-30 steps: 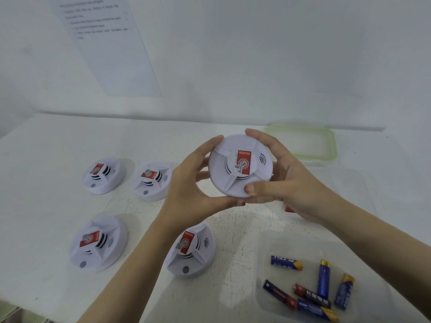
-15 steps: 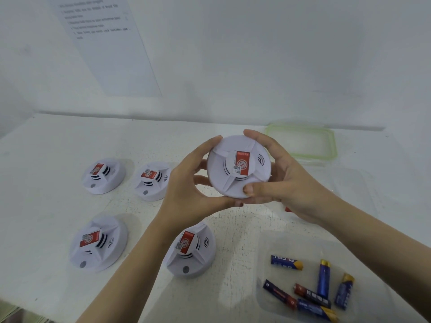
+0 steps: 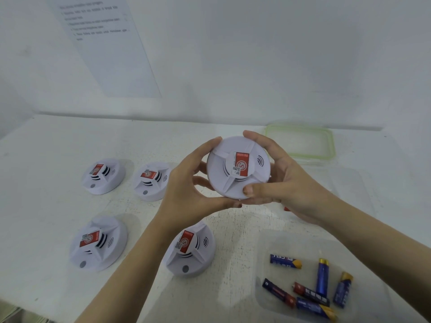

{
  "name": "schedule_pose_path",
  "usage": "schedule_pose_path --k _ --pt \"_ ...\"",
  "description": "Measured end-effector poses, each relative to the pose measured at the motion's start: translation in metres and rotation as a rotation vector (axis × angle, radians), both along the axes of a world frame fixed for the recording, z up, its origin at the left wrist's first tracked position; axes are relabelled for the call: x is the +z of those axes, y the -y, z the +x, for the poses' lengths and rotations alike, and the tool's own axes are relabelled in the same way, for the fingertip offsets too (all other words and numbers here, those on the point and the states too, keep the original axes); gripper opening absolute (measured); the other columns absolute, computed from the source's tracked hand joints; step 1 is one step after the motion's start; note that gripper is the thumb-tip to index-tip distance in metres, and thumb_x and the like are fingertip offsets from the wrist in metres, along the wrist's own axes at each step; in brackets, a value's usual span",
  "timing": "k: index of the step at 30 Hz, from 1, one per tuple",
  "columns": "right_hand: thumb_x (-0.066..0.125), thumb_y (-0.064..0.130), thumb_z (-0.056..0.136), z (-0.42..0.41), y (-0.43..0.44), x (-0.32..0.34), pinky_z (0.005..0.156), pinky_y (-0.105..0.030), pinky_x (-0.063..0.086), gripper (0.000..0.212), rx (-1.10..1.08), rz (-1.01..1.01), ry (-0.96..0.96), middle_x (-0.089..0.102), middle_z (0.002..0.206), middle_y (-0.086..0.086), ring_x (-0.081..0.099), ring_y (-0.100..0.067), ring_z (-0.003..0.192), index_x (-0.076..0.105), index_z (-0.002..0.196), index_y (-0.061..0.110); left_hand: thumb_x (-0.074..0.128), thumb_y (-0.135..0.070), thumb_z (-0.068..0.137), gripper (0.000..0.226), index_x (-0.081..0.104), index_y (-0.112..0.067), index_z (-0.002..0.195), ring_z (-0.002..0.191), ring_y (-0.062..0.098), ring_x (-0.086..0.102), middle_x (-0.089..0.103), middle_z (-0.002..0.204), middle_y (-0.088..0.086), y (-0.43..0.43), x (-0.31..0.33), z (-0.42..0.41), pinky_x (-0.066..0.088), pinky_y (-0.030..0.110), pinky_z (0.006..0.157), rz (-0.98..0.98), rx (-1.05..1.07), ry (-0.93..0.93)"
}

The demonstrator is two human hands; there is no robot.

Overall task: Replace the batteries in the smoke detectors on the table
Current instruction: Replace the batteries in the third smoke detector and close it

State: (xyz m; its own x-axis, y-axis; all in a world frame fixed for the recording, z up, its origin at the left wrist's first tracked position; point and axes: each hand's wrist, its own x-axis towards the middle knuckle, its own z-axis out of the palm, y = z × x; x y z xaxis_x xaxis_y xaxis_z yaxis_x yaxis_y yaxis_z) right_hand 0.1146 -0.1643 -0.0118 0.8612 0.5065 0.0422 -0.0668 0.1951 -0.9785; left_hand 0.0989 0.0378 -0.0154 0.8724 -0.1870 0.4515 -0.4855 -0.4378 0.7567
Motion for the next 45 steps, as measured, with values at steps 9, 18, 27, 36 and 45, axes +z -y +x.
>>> schedule_pose_path --k 9,18,27,36,45 --pt "0.06 0.001 0.08 0.004 0.011 -0.002 0.08 -0.042 0.056 0.074 0.102 -0.022 -0.039 0.065 0.118 -0.005 0.064 -0.034 0.103 0.041 0.136 0.046 0.093 -0.034 0.051 0.1 0.045 -0.019 0.138 0.096 0.004 0.059 0.055 0.124 -0.019 -0.003 -0.005 -0.002 0.053 0.011 0.066 0.013 -0.006 -0.071" --pt "0.056 -0.004 0.077 0.005 0.012 -0.008 0.081 -0.044 0.056 0.074 0.11 -0.01 -0.079 0.066 0.117 -0.006 0.065 -0.033 0.102 0.047 0.132 0.045 0.086 -0.03 0.058 0.092 0.042 -0.024 0.139 0.101 0.003 0.057 0.051 0.126 -0.023 -0.005 -0.008 -0.006 0.051 0.009 0.069 0.034 -0.02 -0.119" --pt "0.057 -0.006 0.075 0.005 0.013 -0.011 0.08 -0.044 0.057 0.075 0.102 -0.013 -0.091 0.066 0.117 -0.009 0.065 -0.034 0.102 0.049 0.131 0.043 0.086 -0.025 0.059 0.091 0.041 -0.031 0.138 0.104 0.011 0.062 0.054 0.127 -0.025 -0.01 -0.009 -0.006 0.053 0.018 0.08 0.0 -0.064 -0.224" --pt "0.059 -0.005 0.075 0.006 0.013 -0.011 0.08 -0.042 0.057 0.075 0.11 -0.036 -0.077 0.066 0.117 -0.007 0.066 -0.031 0.101 0.049 0.13 0.045 0.087 -0.022 0.058 0.091 0.042 -0.034 0.137 0.102 0.015 0.063 0.057 0.126 -0.021 -0.013 -0.011 -0.005 0.053 0.02 0.082 -0.026 -0.074 -0.255" --pt "0.06 -0.003 0.075 0.006 0.013 -0.01 0.077 -0.04 0.057 0.075 0.108 -0.084 -0.044 0.066 0.116 -0.008 0.066 -0.031 0.1 0.047 0.131 0.045 0.086 -0.036 0.057 0.093 0.042 -0.031 0.14 0.104 0.018 0.064 0.058 0.128 -0.017 -0.015 -0.012 -0.005 0.054 0.024 0.084 -0.021 -0.078 -0.246"
